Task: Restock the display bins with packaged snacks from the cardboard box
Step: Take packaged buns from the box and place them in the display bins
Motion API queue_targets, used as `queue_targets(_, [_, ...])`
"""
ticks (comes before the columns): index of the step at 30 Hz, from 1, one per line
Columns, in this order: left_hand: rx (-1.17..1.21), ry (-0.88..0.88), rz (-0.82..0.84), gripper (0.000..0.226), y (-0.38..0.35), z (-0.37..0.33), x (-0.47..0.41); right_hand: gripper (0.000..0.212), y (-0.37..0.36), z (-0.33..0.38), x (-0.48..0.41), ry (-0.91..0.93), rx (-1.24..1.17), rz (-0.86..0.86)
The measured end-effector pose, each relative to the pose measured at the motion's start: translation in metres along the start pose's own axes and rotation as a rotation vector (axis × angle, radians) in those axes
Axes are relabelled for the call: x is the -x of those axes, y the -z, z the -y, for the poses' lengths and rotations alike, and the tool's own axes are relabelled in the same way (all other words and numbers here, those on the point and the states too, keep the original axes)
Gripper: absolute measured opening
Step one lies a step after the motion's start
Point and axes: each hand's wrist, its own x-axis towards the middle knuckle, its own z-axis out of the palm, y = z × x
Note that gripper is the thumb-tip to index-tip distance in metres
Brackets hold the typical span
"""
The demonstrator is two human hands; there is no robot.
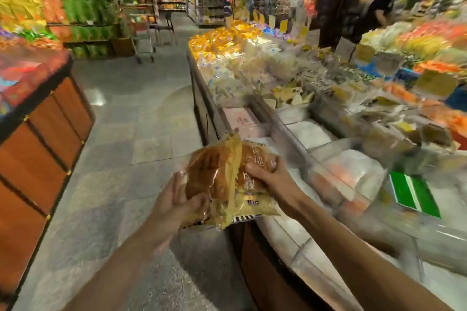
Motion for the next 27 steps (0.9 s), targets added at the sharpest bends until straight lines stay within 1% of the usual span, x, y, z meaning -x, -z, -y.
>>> queue_targets(1, [0.020, 0.020, 0.072, 0.069, -0.002, -0.005, -0.020, 0.099, 0.007, 0.005, -0.016, -0.004, -0.008, -0.017])
queue_targets(3, [0.046, 0.097, 0.192, 0.103, -0.003, -0.017, -0.063, 0.094, 0.022, 0.011, -0.050, -0.005, -0.024, -0.072])
queue_targets(4, [0.054, 0.124, 0.224, 0.111, -0.002, -0.017, -0.086, 0.095, 0.030, 0.012, -0.067, -0.001, -0.028, -0.095])
queue_targets(5, [0.061, 0.144, 0.243, 0.113, -0.001, -0.016, -0.108, 0.100, 0.037, 0.013, -0.085, -0.002, -0.026, -0.112])
queue_targets(7, [0.045, 0.174, 0.293, 0.106, -0.006, -0.019, -0.151, 0.113, 0.050, 0.009, -0.121, -0.015, -0.008, -0.148])
queue_targets(8, [0.038, 0.175, 0.307, 0.097, -0.007, -0.017, -0.174, 0.117, 0.058, 0.007, -0.140, -0.021, -0.002, -0.164])
queue_targets(10, [0.029, 0.190, 0.294, 0.069, -0.011, -0.016, -0.218, 0.119, 0.074, 0.002, -0.177, -0.024, -0.012, -0.182])
queue_targets(11, [0.024, 0.205, 0.287, 0.066, -0.012, -0.016, -0.242, 0.120, 0.082, 0.000, -0.196, -0.028, -0.025, -0.187])
queue_targets(13, [-0.030, 0.223, 0.280, 0.079, -0.013, -0.012, -0.293, 0.120, 0.098, 0.002, -0.233, -0.057, -0.054, -0.208])
queue_targets(15, [-0.077, 0.249, 0.297, 0.088, -0.017, -0.018, -0.340, 0.115, 0.110, 0.006, -0.262, -0.081, -0.093, -0.254])
queue_targets(18, [-0.136, 0.288, 0.375, 0.073, -0.029, -0.025, -0.407, 0.101, 0.131, 0.014, -0.298, -0.074, -0.107, -0.337])
queue_targets(19, [-0.155, 0.299, 0.423, 0.077, -0.033, -0.029, -0.427, 0.100, 0.137, 0.019, -0.306, -0.072, -0.107, -0.365])
queue_targets(21, [-0.171, 0.309, 0.499, 0.098, -0.041, -0.031, -0.465, 0.099, 0.148, 0.027, -0.319, -0.066, -0.113, -0.437])
queue_targets(22, [-0.167, 0.308, 0.533, 0.103, -0.044, -0.031, -0.484, 0.098, 0.154, 0.029, -0.326, -0.057, -0.115, -0.475])
queue_targets(23, [-0.164, 0.302, 0.578, 0.102, -0.048, -0.031, -0.503, 0.097, 0.160, 0.031, -0.332, -0.045, -0.117, -0.513])
queue_targets(24, [-0.166, 0.299, 0.625, 0.097, -0.053, -0.030, -0.522, 0.098, 0.167, 0.032, -0.338, -0.033, -0.123, -0.557])
queue_targets(25, [-0.160, 0.307, 0.671, 0.086, -0.059, -0.029, -0.539, 0.100, 0.173, 0.034, -0.342, -0.029, -0.130, -0.603])
queue_targets(27, [-0.142, 0.321, 0.757, 0.053, -0.073, -0.023, -0.574, 0.097, 0.183, 0.033, -0.351, -0.040, -0.138, -0.700])
